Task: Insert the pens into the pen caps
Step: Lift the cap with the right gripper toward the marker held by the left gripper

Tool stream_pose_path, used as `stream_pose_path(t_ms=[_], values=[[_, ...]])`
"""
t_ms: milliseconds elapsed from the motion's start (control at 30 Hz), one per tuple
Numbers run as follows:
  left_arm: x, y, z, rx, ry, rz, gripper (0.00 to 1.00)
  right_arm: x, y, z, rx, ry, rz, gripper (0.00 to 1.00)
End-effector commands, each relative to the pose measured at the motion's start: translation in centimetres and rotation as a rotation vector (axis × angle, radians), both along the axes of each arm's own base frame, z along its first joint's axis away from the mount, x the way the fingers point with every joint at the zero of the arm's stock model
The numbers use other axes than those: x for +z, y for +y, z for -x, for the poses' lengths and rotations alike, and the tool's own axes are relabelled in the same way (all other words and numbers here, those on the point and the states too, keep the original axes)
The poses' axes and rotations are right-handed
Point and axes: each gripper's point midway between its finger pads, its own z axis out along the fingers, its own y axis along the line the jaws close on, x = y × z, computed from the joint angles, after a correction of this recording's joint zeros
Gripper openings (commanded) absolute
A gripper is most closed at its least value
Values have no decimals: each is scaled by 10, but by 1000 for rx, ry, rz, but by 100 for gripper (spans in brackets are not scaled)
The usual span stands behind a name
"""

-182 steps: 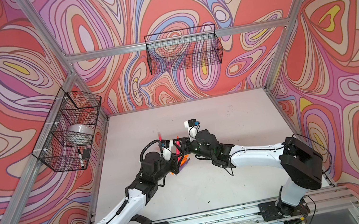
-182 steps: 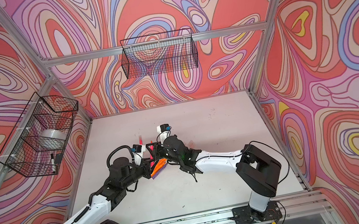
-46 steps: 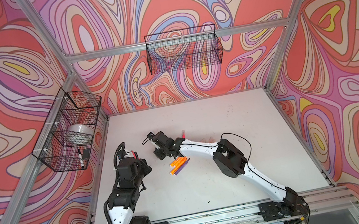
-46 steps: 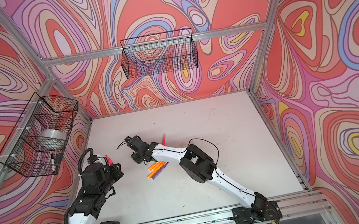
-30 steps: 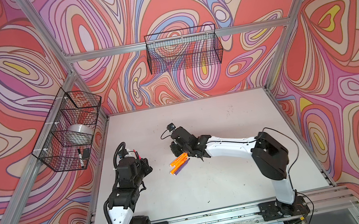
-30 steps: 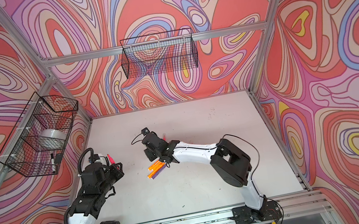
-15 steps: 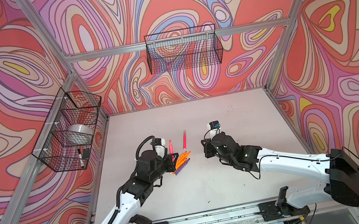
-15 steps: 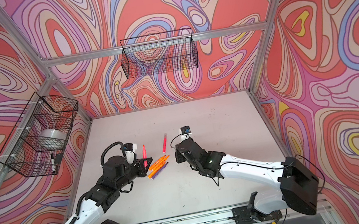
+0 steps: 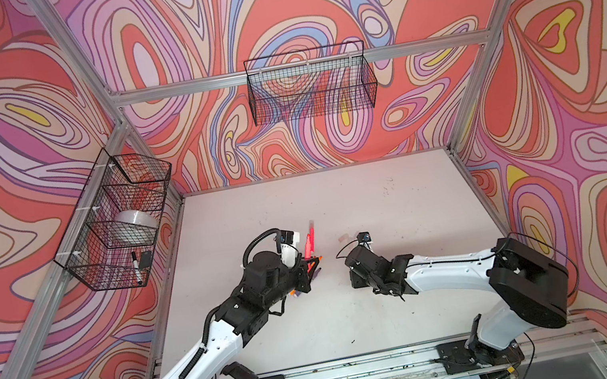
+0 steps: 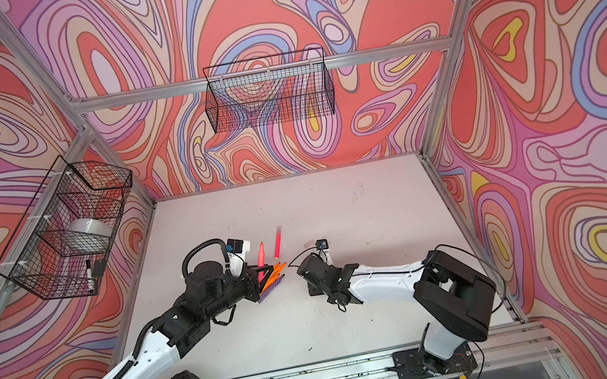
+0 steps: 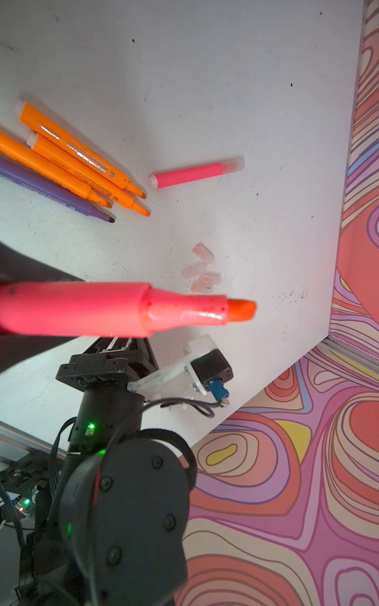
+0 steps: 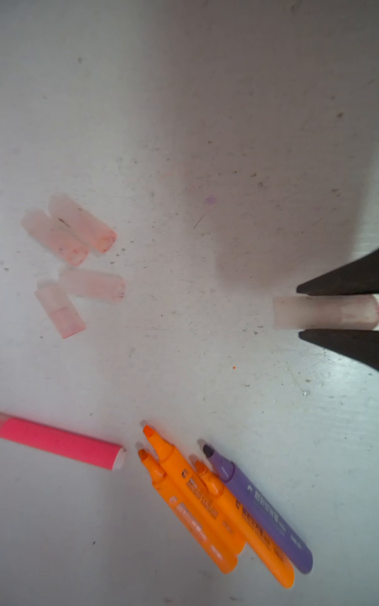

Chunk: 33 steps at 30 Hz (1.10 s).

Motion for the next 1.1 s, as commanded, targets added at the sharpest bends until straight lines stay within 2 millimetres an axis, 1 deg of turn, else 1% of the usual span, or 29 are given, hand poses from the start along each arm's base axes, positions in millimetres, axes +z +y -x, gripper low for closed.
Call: stream_pose_path(t_ms=[0, 133, 200, 233, 400, 533, 567, 667, 733, 867, 933, 967, 1067], values=[[17, 0, -5, 8, -52, 4, 0, -11, -3, 3, -20, 47, 24, 4], [16, -1, -5, 6, -49, 2, 0, -29, -3, 6, -14, 89, 54, 6], [16, -1, -5, 4, -49, 3, 0, -34, -5, 7, -21, 99, 70, 7], [16, -1, -5, 4, -51, 3, 0, -35, -6, 7, -24, 99, 76, 9], [16, 0, -5, 6, -56, 1, 0, -34, -7, 6, -25, 94, 84, 29], [16, 0, -5, 8, -54, 1, 0, -31, -7, 5, -22, 92, 100, 41], [16, 0, -5, 8, -54, 2, 0, -29, -7, 4, -21, 90, 103, 43], [17, 0, -4, 8, -55, 2, 0, -26, -6, 2, -8, 90, 116, 43], [18, 1, -5, 11, -58, 3, 0, -25, -3, 2, 2, 101, 128, 40], [18, 0, -4, 7, -56, 5, 0, -28, 3, 1, 34, 135, 154, 38], [18, 1, -4, 8, -58, 6, 0, -24, 6, -1, 44, 147, 162, 35], [19, 1, -4, 8, -59, 7, 0, -31, 6, 0, 46, 168, 186, 34], [20, 1, -3, 9, -60, 7, 0, -34, 7, 0, 56, 187, 210, 33]])
